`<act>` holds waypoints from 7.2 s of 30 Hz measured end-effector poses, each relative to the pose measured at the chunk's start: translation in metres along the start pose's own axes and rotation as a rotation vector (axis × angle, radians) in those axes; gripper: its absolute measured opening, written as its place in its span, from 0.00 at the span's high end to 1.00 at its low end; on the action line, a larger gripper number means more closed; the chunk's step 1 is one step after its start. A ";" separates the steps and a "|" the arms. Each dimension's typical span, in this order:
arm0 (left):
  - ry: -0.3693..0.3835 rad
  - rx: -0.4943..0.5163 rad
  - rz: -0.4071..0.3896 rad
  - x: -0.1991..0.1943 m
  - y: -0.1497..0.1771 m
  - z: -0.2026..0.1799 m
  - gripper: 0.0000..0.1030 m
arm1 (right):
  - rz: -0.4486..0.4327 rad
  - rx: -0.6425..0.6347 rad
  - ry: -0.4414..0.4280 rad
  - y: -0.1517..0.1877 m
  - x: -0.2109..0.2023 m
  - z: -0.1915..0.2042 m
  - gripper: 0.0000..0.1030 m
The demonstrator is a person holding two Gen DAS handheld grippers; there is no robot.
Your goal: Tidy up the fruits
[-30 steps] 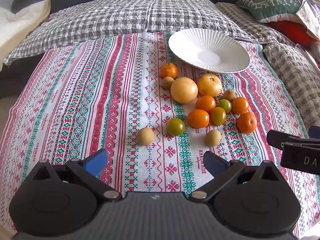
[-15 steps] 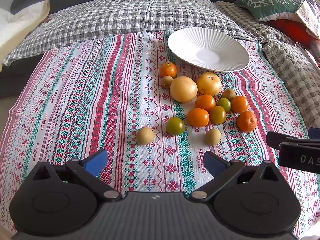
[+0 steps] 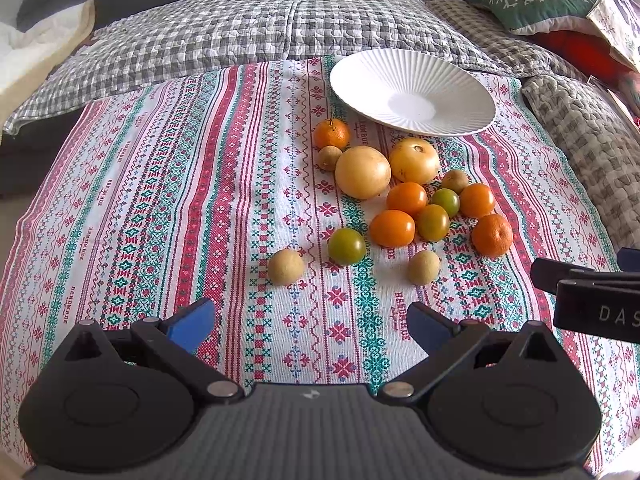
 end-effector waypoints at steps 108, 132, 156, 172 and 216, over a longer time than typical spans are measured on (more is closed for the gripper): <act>-0.002 0.128 -0.160 0.062 -0.081 0.006 0.06 | -0.076 0.201 -0.357 -0.086 0.054 0.013 0.03; 0.346 0.022 -0.177 0.099 -0.075 -0.001 0.40 | -0.030 0.210 -0.469 -0.076 0.116 0.034 0.46; 0.394 0.026 -0.130 0.096 -0.078 -0.002 0.58 | 0.030 0.224 -0.437 -0.072 0.105 0.026 0.56; 0.389 0.047 -0.209 0.074 -0.109 -0.016 0.59 | -0.125 0.355 -0.414 -0.101 0.080 -0.013 0.56; 0.327 0.272 -0.256 0.126 -0.144 -0.050 0.42 | -0.169 0.404 -0.363 -0.114 0.099 -0.019 0.42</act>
Point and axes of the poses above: each gripper's, at about its wrist camera, not at the fingertips, and x roughly the way its jaws point, z to its left, y to its underside, the point moved 5 cm from there along x, roughly the way its jaws point, and after that the axes turned 2 degrees about y, right-handed, at the moved point
